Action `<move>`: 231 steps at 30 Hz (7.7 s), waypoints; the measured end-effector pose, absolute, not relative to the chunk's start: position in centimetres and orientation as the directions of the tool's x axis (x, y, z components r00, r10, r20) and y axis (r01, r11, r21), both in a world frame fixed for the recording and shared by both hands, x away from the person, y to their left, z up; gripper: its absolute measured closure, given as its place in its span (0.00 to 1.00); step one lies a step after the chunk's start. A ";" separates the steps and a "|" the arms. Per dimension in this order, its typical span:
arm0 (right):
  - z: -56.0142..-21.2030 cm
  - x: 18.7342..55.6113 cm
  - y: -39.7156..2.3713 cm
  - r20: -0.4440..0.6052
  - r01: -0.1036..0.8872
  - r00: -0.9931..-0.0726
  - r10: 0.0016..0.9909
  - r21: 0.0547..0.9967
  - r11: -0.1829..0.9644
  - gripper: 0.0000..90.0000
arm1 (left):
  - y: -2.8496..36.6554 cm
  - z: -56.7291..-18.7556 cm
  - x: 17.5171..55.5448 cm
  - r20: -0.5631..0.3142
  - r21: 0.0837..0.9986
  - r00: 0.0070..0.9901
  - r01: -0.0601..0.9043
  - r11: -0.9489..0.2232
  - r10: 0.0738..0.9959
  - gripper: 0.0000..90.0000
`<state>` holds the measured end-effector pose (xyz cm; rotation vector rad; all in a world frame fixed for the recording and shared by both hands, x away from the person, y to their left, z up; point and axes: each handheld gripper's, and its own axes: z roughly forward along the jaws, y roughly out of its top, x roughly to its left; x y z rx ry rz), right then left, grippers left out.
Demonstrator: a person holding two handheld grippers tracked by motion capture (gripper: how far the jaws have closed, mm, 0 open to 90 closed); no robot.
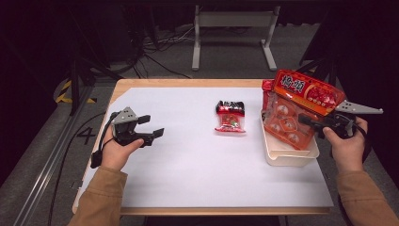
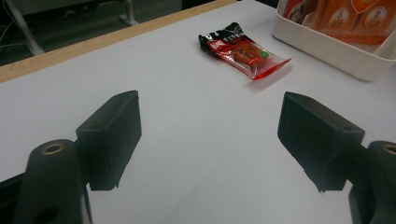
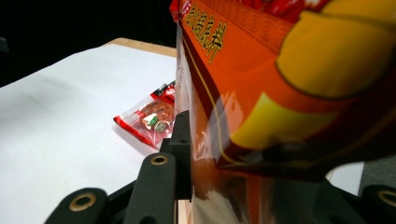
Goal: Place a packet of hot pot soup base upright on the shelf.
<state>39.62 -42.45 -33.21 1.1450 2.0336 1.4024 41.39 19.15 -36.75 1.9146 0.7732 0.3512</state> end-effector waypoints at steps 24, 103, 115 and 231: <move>-34.5 40.3 -41.8 0.099 0.443 -0.532 0.841 0.879 0.176 0.71 | 19.3 -36.7 41.3 -0.102 0.889 0.755 0.361 -0.281 0.648 0.25; -34.0 30.3 -32.9 -0.039 0.238 -0.662 0.749 0.936 0.260 0.30 | 10.8 -37.2 44.7 -0.147 0.877 0.783 0.386 -0.287 0.605 0.13; -34.2 30.6 -32.9 -0.046 0.215 -0.694 0.718 0.939 0.268 0.30 | 6.6 -38.5 48.5 -0.210 0.861 0.758 0.443 -0.251 0.617 0.23; -31.7 36.3 -30.7 0.118 0.310 -0.663 0.740 0.942 0.128 0.32 | -0.4 -35.6 38.1 0.093 0.890 0.938 0.072 -0.451 0.334 1.00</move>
